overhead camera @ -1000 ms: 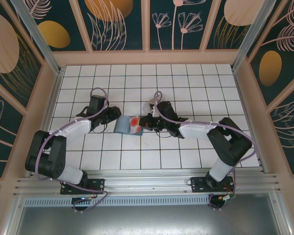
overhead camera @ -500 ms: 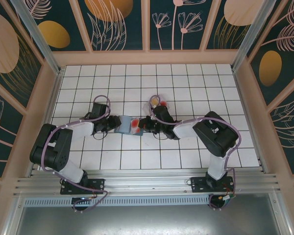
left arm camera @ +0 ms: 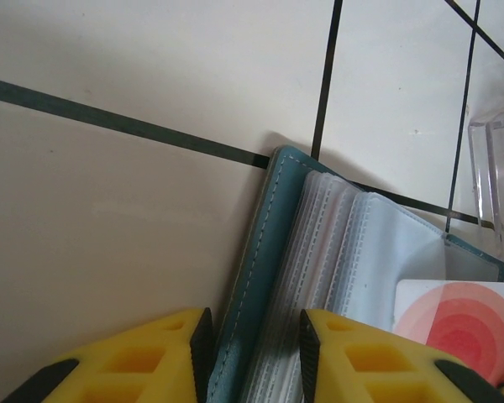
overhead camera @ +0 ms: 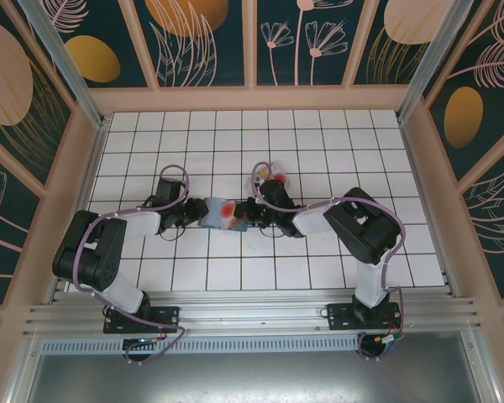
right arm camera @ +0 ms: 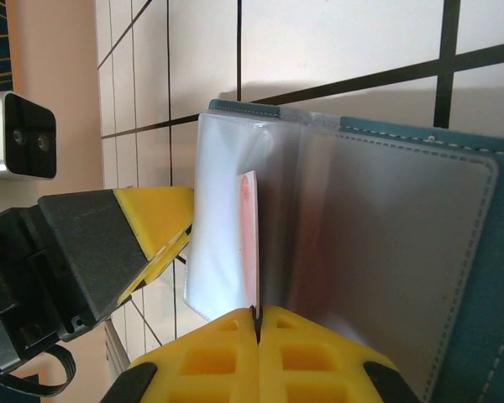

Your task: Put the credit cards into the card holder

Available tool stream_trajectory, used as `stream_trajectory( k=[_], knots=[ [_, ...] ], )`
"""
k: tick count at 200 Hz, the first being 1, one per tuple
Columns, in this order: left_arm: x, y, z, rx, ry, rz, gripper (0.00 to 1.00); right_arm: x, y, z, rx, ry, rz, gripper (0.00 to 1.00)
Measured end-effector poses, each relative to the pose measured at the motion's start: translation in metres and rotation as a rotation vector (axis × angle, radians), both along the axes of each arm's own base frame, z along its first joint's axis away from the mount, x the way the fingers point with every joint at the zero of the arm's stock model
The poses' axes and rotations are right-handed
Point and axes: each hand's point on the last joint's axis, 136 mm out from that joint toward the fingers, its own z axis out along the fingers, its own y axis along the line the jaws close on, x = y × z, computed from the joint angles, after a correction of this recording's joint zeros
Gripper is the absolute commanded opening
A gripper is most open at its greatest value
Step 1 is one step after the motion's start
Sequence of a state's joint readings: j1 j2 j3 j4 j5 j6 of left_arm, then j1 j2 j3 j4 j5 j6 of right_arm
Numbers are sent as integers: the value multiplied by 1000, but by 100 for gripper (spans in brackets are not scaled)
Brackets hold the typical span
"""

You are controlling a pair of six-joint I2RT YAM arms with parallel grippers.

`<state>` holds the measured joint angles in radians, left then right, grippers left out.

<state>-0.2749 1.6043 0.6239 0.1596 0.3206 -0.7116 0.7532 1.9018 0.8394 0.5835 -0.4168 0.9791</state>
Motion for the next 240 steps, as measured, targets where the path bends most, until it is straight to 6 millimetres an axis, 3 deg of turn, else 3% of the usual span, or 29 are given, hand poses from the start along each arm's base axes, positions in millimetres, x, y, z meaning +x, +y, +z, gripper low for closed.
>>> stream_trajectory(
  k=[80,157,215,240],
  knots=[
    [-1,-1,0,-28,-33,7,34,17,-2,-4,4,-34,-12,0],
    [-2,-1,0,-40,-45,13,31,18,3,-6,1,-70,-13,0],
    [-2,1,-1,-53,-46,34,26,16,39,6,-114,-159,9,0],
    [-2,2,-1,-59,-51,41,26,18,44,-2,-169,-167,17,0]
  ],
)
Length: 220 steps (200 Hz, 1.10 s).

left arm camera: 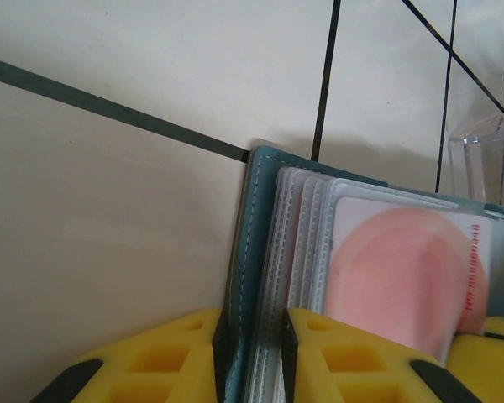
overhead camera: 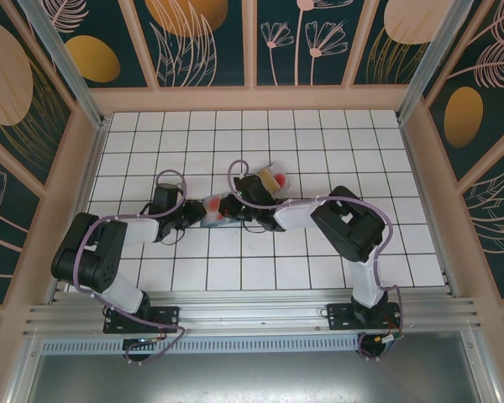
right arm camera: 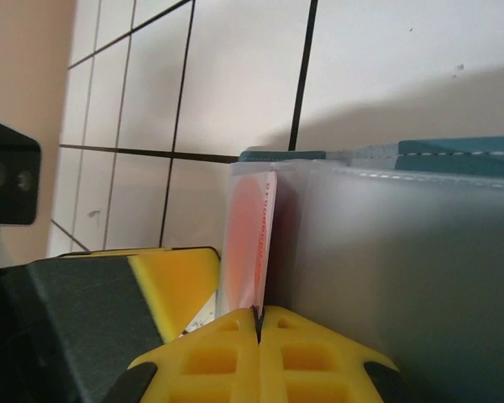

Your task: Put the credit cards into the card holder

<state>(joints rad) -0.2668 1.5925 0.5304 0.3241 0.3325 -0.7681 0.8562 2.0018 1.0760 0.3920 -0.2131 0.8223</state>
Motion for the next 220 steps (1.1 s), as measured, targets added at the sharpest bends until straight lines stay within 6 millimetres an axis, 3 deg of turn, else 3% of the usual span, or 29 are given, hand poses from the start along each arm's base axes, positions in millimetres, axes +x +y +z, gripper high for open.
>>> stream_trajectory(
  k=[13,45,73,88,113,143,158,188,220],
  knots=[
    [0,0,0,-3,-2,4,26,2,1,-2,-19,-5,1,1],
    [0,0,1,-5,-4,4,25,2,-1,-4,-63,-25,8,26],
    [-3,-2,1,-9,3,-6,25,-2,-12,-6,-139,-33,5,36],
    [-4,-2,0,-8,11,-9,25,-3,-19,8,-161,-50,1,38],
    [-5,-2,0,-8,13,-10,25,0,-33,49,-149,-114,-24,40],
    [-5,-2,0,-7,14,-10,25,9,-64,85,-145,-168,-76,40],
    [-5,-2,0,-6,19,-10,25,12,-81,82,-167,-165,-105,41],
    [-5,-2,0,-4,25,-10,25,13,-113,53,-256,-106,-133,41],
    [-5,-2,0,-3,27,-10,25,14,-115,39,-299,-87,-114,42]
  ],
)
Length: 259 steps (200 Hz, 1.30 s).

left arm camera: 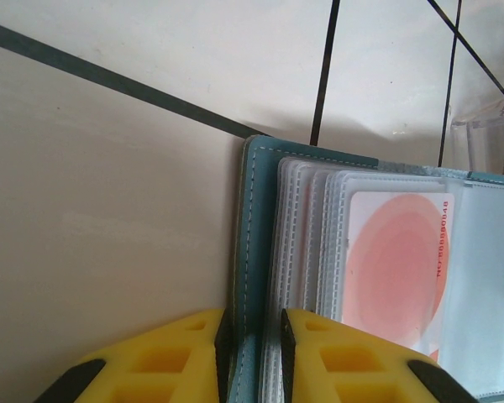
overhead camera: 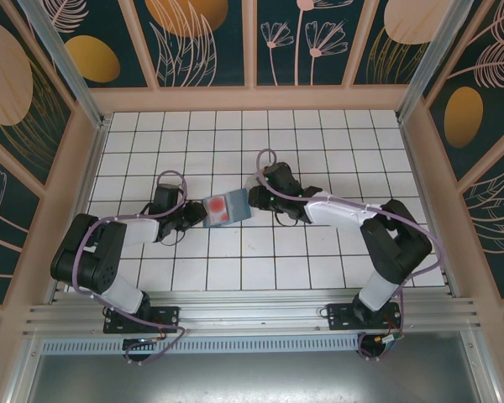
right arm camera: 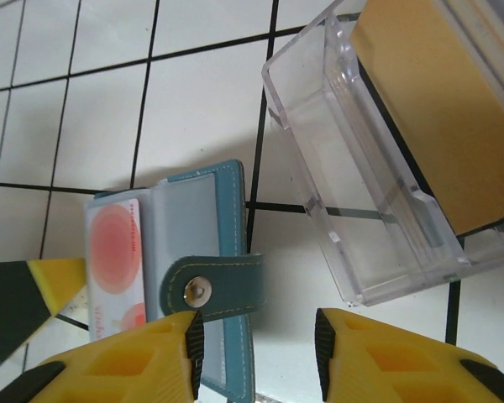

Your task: Put the credit cards into the card holder

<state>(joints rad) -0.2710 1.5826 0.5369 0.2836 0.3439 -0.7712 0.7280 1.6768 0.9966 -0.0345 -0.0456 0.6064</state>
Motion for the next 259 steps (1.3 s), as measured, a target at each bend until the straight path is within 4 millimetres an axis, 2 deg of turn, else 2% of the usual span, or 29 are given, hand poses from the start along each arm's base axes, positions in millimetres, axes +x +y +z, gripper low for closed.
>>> stream_trajectory(
  k=[33,79,138,202,220,246,259],
  knots=[
    [-1,0,0,1,3,0,25,3,10,-5,-27,3,30,42],
    [-1,0,0,1,6,0,25,6,24,2,-27,-18,64,43],
    [-1,0,0,6,13,-3,25,-1,32,4,-36,-30,95,46],
    [-1,0,0,7,16,-3,25,9,39,21,-40,-68,102,48],
    [-1,0,0,7,16,-4,25,15,40,17,-65,-74,98,48],
    [-1,0,0,7,16,-4,25,17,39,2,-105,-54,99,45],
    [-1,0,0,9,15,-6,26,16,37,-5,-124,-42,101,36]
  ],
)
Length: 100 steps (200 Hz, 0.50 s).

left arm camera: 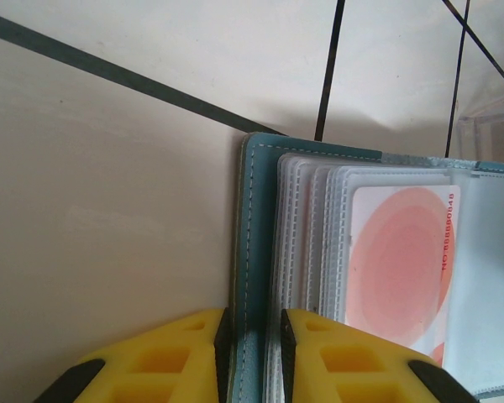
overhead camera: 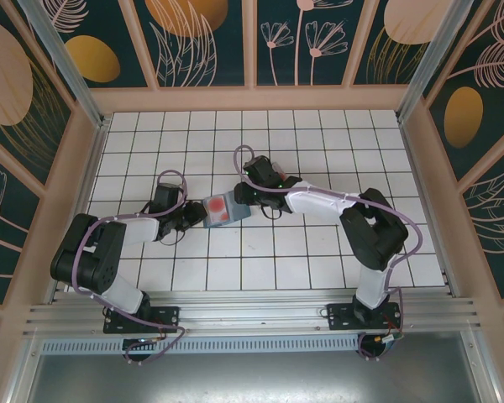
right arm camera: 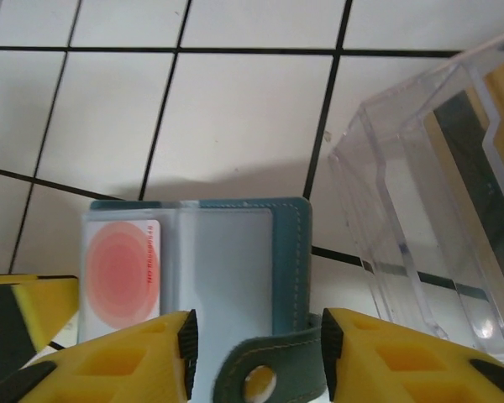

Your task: Put the credit cards into the card holder

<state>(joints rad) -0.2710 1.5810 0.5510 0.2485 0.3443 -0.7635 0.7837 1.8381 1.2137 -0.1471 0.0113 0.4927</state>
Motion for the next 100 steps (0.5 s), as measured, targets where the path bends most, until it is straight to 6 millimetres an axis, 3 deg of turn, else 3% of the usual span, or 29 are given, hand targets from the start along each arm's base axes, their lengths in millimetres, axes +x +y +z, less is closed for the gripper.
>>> stream_trajectory(
  k=[18,36,76,100],
  knots=[
    [0,0,0,0,0,0,25,0,-2,-1,-19,-2,4,14],
    [0,0,0,0,0,0,25,1,-4,-1,-25,-4,-4,4],
    [-1,-1,0,-7,2,-6,26,-7,4,2,-1,8,30,2],
    [-1,-2,0,-12,1,-9,26,-21,28,15,74,33,90,2]
  ],
)
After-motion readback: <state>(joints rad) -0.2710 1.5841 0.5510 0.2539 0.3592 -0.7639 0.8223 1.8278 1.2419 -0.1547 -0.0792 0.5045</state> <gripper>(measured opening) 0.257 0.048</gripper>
